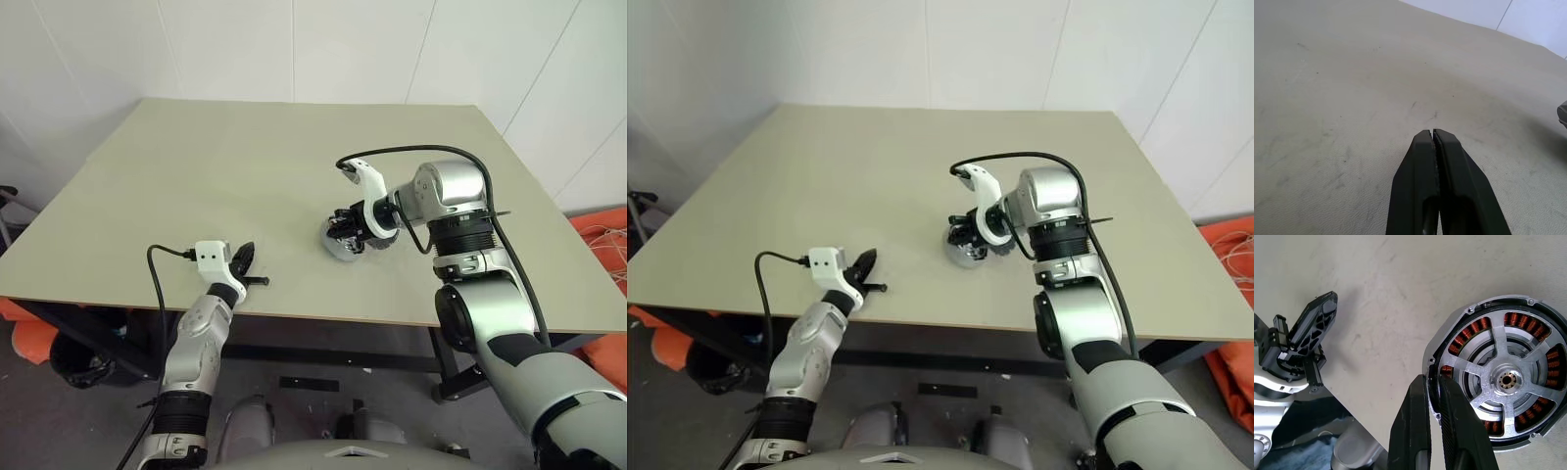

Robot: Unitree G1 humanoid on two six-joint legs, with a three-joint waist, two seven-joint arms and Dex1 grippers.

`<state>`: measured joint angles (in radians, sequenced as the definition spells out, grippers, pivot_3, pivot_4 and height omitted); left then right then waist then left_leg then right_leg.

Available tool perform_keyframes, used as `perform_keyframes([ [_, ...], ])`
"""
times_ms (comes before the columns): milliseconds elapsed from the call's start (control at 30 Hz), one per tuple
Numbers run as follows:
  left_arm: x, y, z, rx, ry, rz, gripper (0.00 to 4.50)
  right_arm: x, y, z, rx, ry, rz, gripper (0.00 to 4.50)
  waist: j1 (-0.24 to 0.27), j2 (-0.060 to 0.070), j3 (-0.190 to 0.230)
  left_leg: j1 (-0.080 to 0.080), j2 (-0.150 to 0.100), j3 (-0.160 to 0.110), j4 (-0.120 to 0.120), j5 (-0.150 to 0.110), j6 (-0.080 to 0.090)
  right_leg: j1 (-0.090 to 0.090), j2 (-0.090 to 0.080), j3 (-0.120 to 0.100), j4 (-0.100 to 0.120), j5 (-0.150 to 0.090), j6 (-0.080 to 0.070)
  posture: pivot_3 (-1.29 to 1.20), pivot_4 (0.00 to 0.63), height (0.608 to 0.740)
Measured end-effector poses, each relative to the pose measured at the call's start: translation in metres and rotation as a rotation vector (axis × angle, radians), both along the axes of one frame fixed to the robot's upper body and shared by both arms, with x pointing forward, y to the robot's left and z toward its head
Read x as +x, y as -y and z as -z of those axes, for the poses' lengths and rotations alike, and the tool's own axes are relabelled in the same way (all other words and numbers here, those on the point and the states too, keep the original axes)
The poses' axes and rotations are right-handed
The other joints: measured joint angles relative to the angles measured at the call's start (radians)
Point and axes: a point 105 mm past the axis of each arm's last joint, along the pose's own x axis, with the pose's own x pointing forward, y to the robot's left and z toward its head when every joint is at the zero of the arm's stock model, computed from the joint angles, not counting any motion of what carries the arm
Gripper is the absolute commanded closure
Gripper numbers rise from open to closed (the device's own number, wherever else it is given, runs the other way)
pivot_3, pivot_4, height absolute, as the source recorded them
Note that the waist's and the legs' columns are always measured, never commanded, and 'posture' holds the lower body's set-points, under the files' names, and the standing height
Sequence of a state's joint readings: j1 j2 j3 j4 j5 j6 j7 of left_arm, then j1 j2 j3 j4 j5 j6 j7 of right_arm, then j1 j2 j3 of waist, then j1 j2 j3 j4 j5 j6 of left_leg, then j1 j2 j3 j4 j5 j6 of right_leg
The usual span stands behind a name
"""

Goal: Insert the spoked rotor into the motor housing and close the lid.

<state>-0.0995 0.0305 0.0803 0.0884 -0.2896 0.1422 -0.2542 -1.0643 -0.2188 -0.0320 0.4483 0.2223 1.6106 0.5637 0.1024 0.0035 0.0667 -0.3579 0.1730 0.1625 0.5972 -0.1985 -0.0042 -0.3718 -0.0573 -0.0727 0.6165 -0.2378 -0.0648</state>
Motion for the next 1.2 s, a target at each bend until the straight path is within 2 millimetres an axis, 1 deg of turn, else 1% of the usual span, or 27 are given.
perform_keyframes([
  [333, 0.0, 0.001, 0.0, -0.001, 0.0, 0.007, 4.43, 0.001, -0.008, 0.001, 0.005, -0.004, 0.027, 4.5, -0.004, 0.0, 0.0, 0.0, 0.0, 0.0, -0.001, 0.0, 0.0, 0.0, 0.0, 0.0, 0.0, 0.0, 0.0, 0.0, 0.0, 0.74],
  [367, 0.0, 0.001, 0.0, -0.002, 0.0, 0.007, 4.43, 0.001, -0.009, 0.0, 0.008, -0.003, 0.03, 3.76, -0.004, 0.0, 0.0, 0.0, 0.0, 0.0, -0.001, 0.0, 0.0, 0.0, 0.0, 0.0, 0.0, 0.0, 0.0, 0.0, 0.0, 0.74],
  [433, 0.0, 0.001, 0.0, -0.002, 0.0, 0.007, 4.43, 0.0, -0.015, -0.001, 0.038, -0.006, 0.023, 3.24, -0.005, 0.001, 0.0, 0.001, 0.0, 0.0, -0.001, 0.0, -0.001, 0.0, 0.0, 0.0, 0.0, 0.0, 0.0, 0.0, 0.0, 0.74],
  [533, 0.0, 0.002, 0.0, -0.003, 0.0, 0.01, 4.43, -0.003, -0.025, -0.002, 0.065, -0.012, -0.001, 2.23, -0.005, 0.001, 0.0, 0.001, 0.0, 0.0, -0.002, 0.0, -0.001, 0.0, 0.0, 0.0, 0.0, 0.0, 0.0, 0.0, 0.0, 0.74],
  [600, 0.0, 0.002, 0.0, -0.003, 0.0, 0.01, 4.43, -0.004, -0.027, -0.004, 0.073, -0.011, -0.005, 1.55, -0.004, 0.001, 0.0, 0.001, 0.0, 0.0, -0.001, 0.0, -0.001, 0.0, 0.0, 0.0, 0.0, 0.0, 0.0, 0.0, 0.0, 0.74],
  [633, 0.0, 0.002, 0.0, -0.002, 0.0, 0.009, 4.43, -0.004, -0.029, -0.006, 0.083, -0.009, -0.006, 1.25, -0.003, 0.001, 0.0, 0.001, 0.0, 0.0, -0.001, 0.0, -0.001, 0.0, 0.0, 0.0, 0.0, 0.0, 0.0, 0.0, 0.0, 0.74],
  [733, 0.0, 0.002, 0.0, -0.002, 0.0, 0.011, 4.43, -0.002, -0.033, -0.016, 0.114, 0.009, -0.008, 0.14, -0.003, 0.001, 0.0, 0.001, 0.0, 0.0, -0.002, 0.001, -0.001, 0.0, 0.0, 0.0, 0.0, 0.0, 0.0, 0.0, 0.0, 0.74],
  [767, 0.0, 0.002, 0.0, -0.002, 0.001, 0.012, 4.43, -0.002, -0.035, -0.018, 0.126, 0.013, -0.008, 0.03, -0.004, 0.001, 0.001, 0.001, 0.0, 0.0, -0.002, 0.001, -0.001, 0.0, 0.0, 0.0, 0.0, 0.0, 0.0, 0.0, 0.0, 0.74],
  [867, 0.0, 0.003, 0.0, -0.002, 0.001, 0.015, 4.43, -0.002, -0.043, -0.027, 0.162, 0.024, -0.02, 0.03, -0.004, 0.001, 0.001, 0.001, 0.0, 0.0, -0.002, 0.001, -0.001, -0.001, 0.0, 0.0, 0.0, 0.0, 0.0, 0.0, 0.0, 0.74],
  [900, 0.0, 0.003, 0.0, -0.002, 0.001, 0.017, 4.43, -0.001, -0.046, -0.032, 0.181, 0.032, -0.022, 0.03, -0.005, 0.001, 0.001, 0.001, 0.0, 0.0, -0.002, 0.001, -0.001, -0.001, 0.0, 0.0, 0.0, 0.0, 0.0, 0.0, 0.0, 0.74],
  [967, 0.0, 0.003, 0.001, -0.003, -0.004, 0.021, 4.43, 0.002, -0.051, -0.048, 0.217, 0.093, -0.029, 0.03, -0.005, 0.001, 0.001, 0.0, 0.0, 0.0, -0.002, 0.001, -0.002, -0.001, 0.0, 0.0, 0.0, 0.0, 0.0, 0.0, 0.0, 0.74],
  [1033, 0.0, 0.004, 0.001, -0.003, -0.005, 0.024, 4.43, 0.014, -0.052, -0.069, 0.224, 0.265, -0.025, 0.03, -0.004, 0.001, 0.001, 0.0, 0.0, 0.0, -0.002, 0.001, -0.002, -0.001, 0.0, 0.0, 0.0, -0.001, 0.001, 0.0, 0.0, 0.74],
  [1067, -0.001, 0.004, 0.001, -0.004, -0.006, 0.025, 4.43, 0.025, -0.046, -0.082, 0.192, 0.431, -0.018, 0.03, 0.002, 0.001, 0.001, 0.0, 0.0, 0.0, -0.002, 0.001, -0.001, 0.0, 0.0, 0.0, -0.001, -0.004, 0.007, 0.0, 0.0, 0.74],
  [1100, -0.001, 0.003, 0.001, -0.003, -0.007, 0.023, 4.43, 0.034, -0.039, -0.091, 0.147, 0.569, -0.016, 0.03, 0.006, 0.001, 0.001, 0.0, 0.0, 0.0, -0.002, 0.001, -0.001, 0.0, 0.0, 0.0, -0.002, -0.004, 0.008, 0.0, 0.0, 0.74],
  [1133, -0.001, 0.003, 0.001, -0.003, -0.007, 0.022, 4.43, 0.041, -0.032, -0.095, 0.106, 0.667, -0.014, 0.03, 0.008, 0.001, 0.001, 0.0, -0.001, 0.0, -0.002, 0.001, -0.001, 0.001, -0.001, 0.0, -0.002, -0.004, 0.009, 0.0, 0.0, 0.74],
  [1200, -0.001, 0.002, 0.001, -0.003, -0.008, 0.018, 4.43, 0.052, -0.018, -0.093, 0.012, 0.817, -0.018, 0.03, 0.009, 0.001, 0.001, 0.0, -0.001, 0.0, -0.002, 0.001, -0.001, 0.001, -0.001, 0.0, -0.003, -0.004, 0.01, 0.0, 0.0, 0.74],
])
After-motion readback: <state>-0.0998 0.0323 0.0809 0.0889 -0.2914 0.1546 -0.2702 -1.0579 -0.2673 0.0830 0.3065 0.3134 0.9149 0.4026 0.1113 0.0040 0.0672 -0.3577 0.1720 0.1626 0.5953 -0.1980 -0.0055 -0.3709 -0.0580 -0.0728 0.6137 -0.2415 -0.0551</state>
